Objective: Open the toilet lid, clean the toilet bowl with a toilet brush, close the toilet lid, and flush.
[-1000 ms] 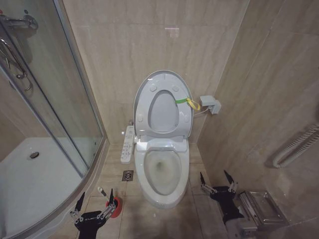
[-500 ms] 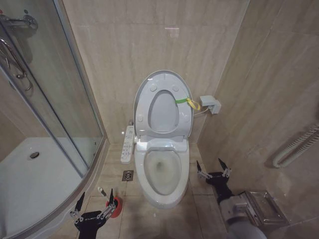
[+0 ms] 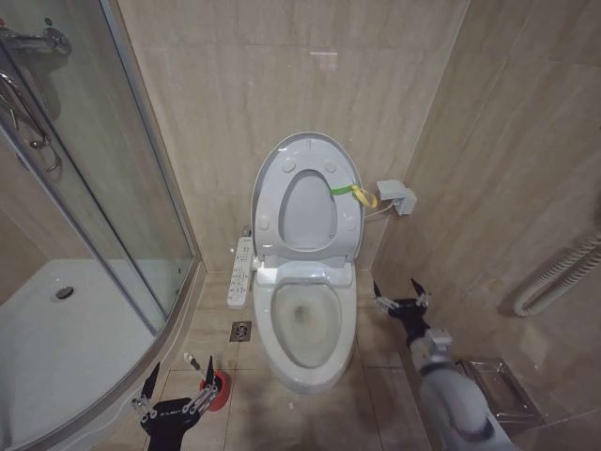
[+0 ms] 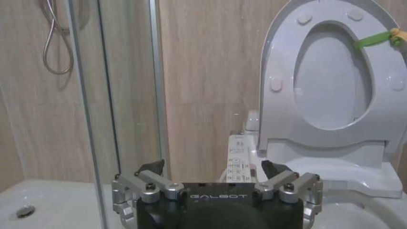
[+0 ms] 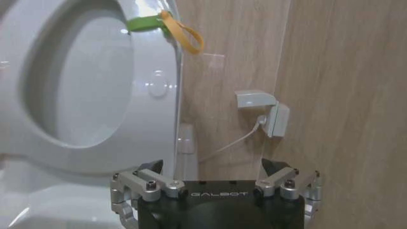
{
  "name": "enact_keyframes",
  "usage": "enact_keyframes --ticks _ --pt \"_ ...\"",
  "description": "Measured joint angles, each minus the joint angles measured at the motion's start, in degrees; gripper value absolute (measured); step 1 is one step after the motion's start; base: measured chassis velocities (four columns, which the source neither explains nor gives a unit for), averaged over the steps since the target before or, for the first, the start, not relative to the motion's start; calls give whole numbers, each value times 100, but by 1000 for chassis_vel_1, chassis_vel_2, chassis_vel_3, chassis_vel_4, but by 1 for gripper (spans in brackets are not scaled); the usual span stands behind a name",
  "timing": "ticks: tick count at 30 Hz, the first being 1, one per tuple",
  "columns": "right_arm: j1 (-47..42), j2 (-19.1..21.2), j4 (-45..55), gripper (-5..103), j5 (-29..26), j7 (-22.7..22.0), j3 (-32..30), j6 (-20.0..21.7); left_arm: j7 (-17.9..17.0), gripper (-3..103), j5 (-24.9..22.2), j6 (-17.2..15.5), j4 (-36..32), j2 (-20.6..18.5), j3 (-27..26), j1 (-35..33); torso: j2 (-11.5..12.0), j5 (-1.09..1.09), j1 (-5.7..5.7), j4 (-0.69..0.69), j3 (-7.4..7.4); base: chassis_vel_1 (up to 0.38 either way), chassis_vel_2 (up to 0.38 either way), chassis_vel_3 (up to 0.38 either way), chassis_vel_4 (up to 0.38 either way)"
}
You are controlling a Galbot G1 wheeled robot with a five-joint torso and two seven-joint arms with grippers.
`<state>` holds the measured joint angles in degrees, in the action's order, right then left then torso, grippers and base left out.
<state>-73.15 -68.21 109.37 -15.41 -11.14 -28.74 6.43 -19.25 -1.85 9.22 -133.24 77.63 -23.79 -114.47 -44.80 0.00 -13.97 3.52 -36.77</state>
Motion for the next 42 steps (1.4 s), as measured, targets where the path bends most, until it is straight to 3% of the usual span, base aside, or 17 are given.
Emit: enact_keyframes --ticks 6,12,28,42 --pt "1195 1 -1076 100 -65 13 186 -26 0 99 0 0 0 0 0 0 0 1 -1 -3 -1 0 0 0 0" --pt "1672 83 -1634 100 1 122 93 -199 0 99 0 0 0 0 0 0 0 1 0 0 0 0 0 0 0" --pt "3032 -138 -2608 100 27 -50 271 -758 0 99 0 0 0 0 0 0 0 1 0 -2 0 0 0 0 0" --pt "3765 -195 -2763 100 22 -268 407 -809 0 99 0 0 0 0 0 0 0 0 0 0 0 0 0 0 0"
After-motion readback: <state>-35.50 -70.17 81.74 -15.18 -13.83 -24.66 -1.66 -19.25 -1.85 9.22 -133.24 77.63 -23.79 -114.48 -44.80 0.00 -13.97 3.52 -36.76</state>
